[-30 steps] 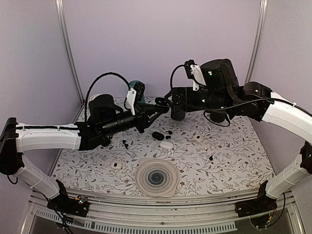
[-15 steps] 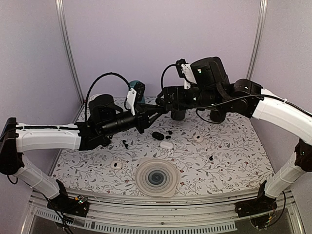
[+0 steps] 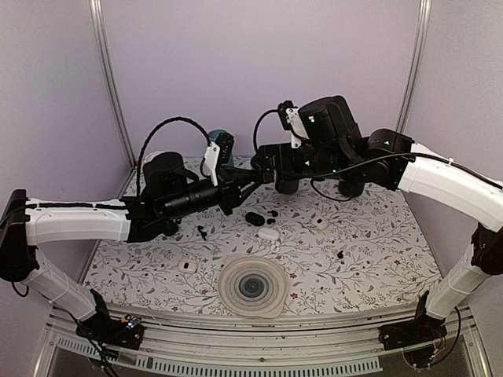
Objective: Insert the wireless bluetooth earbuds into the charging case
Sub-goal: Adjust the left earbud in the left side groove of the charging case.
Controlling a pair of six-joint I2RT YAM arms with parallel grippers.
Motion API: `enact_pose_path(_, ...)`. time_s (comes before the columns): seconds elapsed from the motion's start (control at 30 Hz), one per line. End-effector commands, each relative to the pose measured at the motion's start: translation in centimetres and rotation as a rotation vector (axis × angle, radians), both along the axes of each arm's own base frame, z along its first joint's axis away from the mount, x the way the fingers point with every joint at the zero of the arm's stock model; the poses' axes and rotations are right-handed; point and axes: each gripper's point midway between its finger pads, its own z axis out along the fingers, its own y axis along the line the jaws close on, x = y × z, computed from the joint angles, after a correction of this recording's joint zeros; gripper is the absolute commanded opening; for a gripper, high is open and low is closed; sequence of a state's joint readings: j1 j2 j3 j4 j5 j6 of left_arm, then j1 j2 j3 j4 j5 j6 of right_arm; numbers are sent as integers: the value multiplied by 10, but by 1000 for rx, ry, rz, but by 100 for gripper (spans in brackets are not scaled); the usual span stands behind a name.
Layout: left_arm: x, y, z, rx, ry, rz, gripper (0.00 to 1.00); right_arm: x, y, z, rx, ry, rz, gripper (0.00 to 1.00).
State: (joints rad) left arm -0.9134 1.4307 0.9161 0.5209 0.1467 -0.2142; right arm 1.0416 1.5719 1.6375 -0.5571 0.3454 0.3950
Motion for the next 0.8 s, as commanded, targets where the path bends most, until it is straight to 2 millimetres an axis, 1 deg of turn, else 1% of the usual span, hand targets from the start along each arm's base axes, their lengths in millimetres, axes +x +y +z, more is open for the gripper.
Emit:
enact_pose_path(0.0, -7, 7, 19, -45, -33, -9, 0, 5, -13, -8, -2, 21, -31, 99)
enact_pose_path(0.17, -8, 8, 23, -46, -47, -10, 0, 4, -21, -12, 3, 33, -31, 99)
enact_pose_path(0.57, -10, 8, 28, -65, -55, -21, 0, 0, -30, -18, -10, 50, -40, 99)
enact_pose_path(0.63, -11, 7, 28, -65, -55, -27, 0, -1, -29, -16, -2, 50, -34, 99)
enact_pose_path(0.77, -9, 8, 26, -65, -50, -23, 0, -6, -29, -4, 43, 39, -15, 99)
